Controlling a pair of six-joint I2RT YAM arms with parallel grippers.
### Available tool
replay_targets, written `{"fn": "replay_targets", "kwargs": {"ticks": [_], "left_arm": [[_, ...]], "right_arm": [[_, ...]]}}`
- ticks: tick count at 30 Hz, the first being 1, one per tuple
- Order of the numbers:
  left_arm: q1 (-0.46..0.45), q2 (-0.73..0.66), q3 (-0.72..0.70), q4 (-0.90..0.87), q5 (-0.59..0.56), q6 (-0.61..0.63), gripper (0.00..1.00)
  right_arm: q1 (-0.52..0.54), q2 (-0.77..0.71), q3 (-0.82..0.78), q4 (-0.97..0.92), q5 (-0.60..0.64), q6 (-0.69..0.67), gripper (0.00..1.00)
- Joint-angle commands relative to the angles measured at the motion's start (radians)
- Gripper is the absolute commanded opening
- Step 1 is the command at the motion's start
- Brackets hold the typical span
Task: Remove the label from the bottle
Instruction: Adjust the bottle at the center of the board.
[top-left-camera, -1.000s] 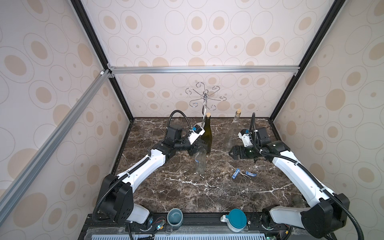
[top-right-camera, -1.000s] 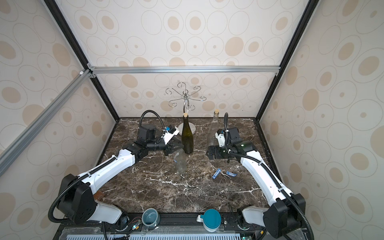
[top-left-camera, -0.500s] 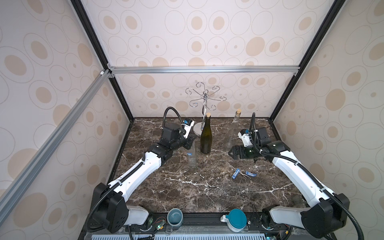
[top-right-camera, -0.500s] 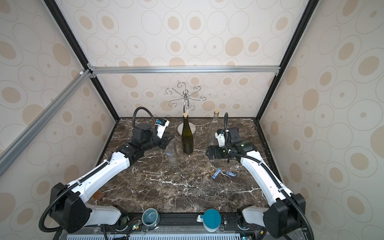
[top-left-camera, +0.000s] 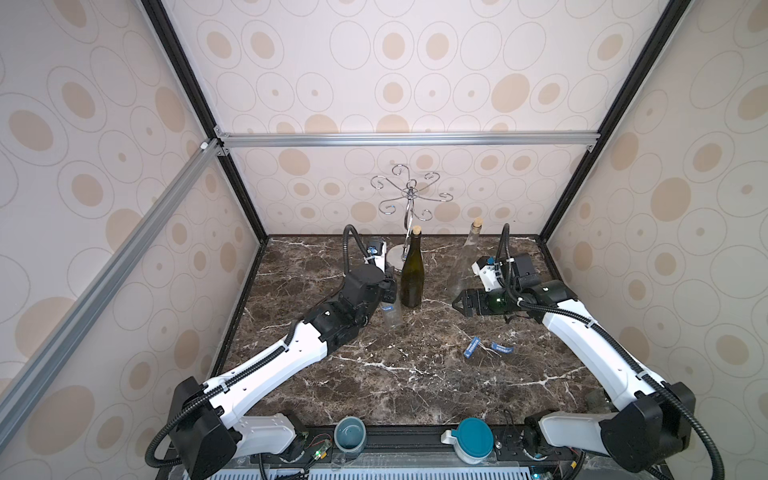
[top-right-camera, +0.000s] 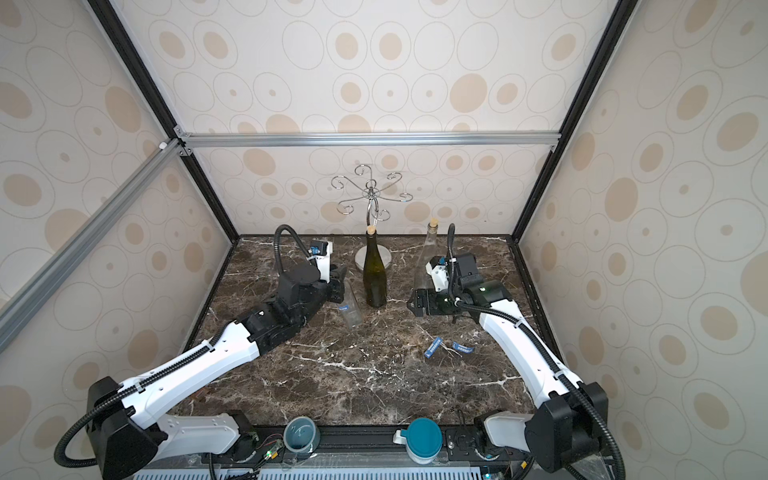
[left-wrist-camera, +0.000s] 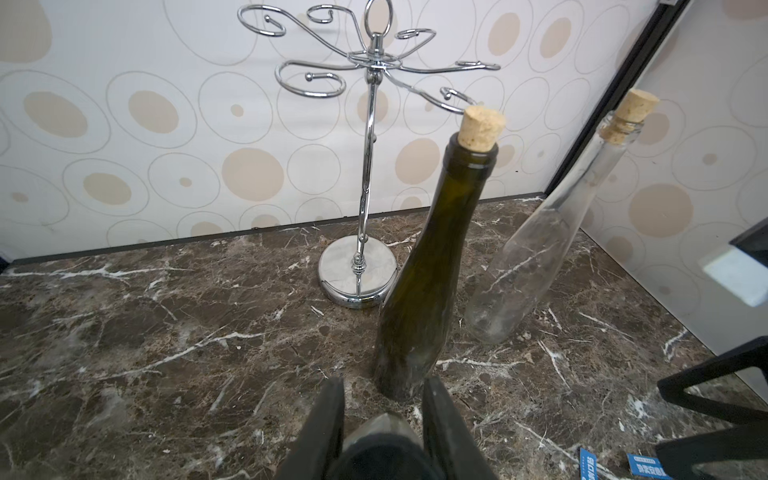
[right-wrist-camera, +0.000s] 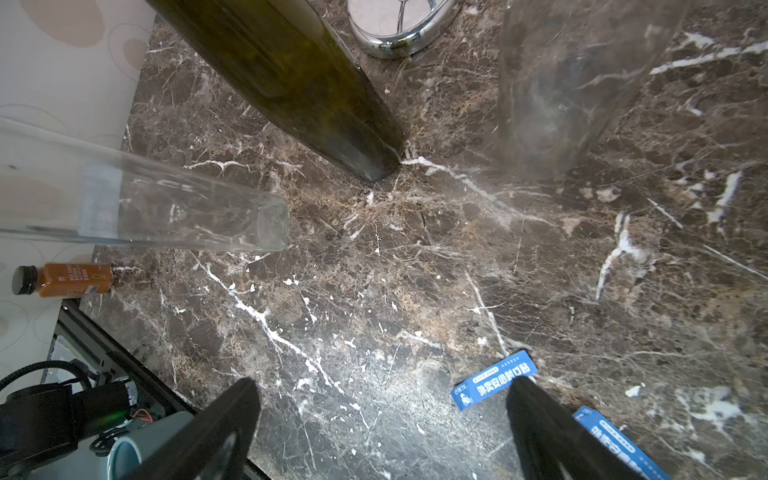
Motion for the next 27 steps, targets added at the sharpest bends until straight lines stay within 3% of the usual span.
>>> {"fn": "replay_targets", "kwargs": {"ticks": [1,15,19,21,23,27], "left_arm": [[-0.031,0.013,-0.021,0.097,-0.123,-0.074,0.01],[-0.107,0.116,-0.015,0.135,-0.136,-0.085,0.05],[-0.112,0.124,-0.016,0.137,-0.135,-0.082,0.24],[-0.114,0.123,-0.018,0.139,-0.134,-0.075,0.28],[-0.114,0.121,-0.019,0.140,-0.126,-0.069,0.46],[-0.115,0.115,-0.013,0.127,-0.106,-0.047,0.55]], "right_arm": [[-0.004,0.007,-0.002,0.006,-0.026,0.011,0.96],[-0.002,-0.016,-0.017,-0.005,0.002,0.001,0.96],[-0.002,-0.019,-0.019,-0.009,0.005,-0.003,0.96],[-0.003,-0.022,-0.019,-0.012,0.011,-0.004,0.96],[-0.003,-0.026,-0.022,-0.012,0.015,-0.007,0.96],[-0.003,-0.029,-0.023,-0.012,0.018,-0.007,0.96]]}}
